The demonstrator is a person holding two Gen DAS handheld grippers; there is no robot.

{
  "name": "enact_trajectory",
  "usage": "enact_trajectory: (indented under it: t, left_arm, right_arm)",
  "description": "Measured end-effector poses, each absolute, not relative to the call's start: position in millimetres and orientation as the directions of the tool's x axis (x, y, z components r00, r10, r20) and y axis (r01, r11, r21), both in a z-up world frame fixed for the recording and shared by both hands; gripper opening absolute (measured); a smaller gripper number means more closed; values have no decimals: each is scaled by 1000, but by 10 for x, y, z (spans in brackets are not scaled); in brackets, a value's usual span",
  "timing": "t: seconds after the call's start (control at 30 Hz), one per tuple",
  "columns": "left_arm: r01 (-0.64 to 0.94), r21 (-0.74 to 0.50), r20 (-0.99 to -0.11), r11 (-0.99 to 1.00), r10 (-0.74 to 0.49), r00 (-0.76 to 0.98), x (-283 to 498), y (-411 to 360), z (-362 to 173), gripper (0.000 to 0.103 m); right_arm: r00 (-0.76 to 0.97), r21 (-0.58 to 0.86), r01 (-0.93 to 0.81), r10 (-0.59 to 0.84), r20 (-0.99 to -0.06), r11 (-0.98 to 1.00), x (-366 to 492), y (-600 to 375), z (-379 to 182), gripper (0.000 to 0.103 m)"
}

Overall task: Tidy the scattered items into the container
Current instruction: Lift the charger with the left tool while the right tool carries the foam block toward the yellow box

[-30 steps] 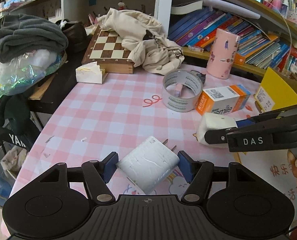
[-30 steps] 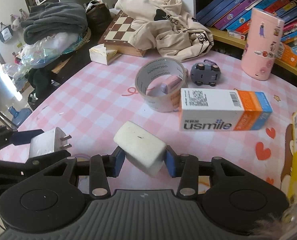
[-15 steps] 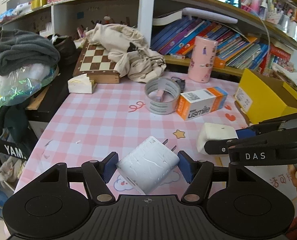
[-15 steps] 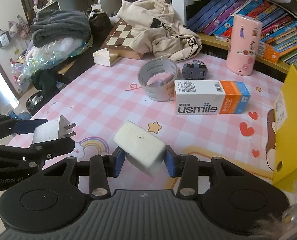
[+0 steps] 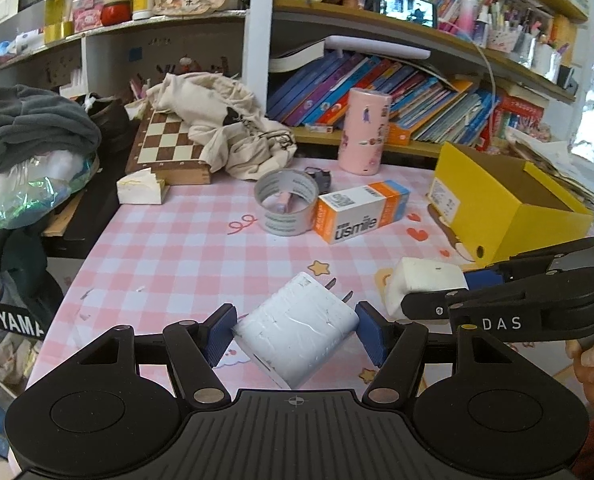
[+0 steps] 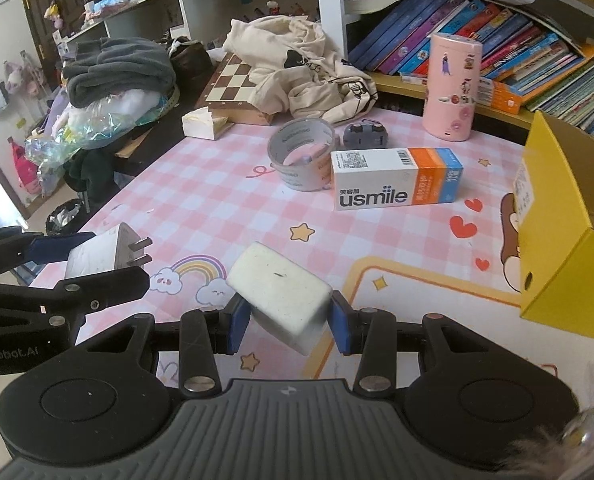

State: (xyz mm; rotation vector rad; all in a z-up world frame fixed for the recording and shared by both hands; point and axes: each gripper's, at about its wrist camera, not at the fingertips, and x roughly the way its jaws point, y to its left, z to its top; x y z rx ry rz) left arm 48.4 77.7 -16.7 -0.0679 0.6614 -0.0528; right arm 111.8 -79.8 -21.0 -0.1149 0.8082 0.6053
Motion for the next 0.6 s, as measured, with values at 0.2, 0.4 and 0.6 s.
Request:
enact_trajectory:
  t: [0.2,0.4,0.6]
  left_arm:
    - [84,-86,-603,993,-119,789,398,655,-139,65]
    - [146,-84,-601,986,-167,782,364,499,-124,65]
    - [205,-96,-601,974,-221,768,393,321,-131,65]
  right_arm:
    - [561,124,-514,443,-699,848,934,-950,-180,40]
    - [588,131,-456,408,-699,881,818,-1164,-179,40]
    - [611,125,-394,361,-704,910,747,-1399,-174,40]
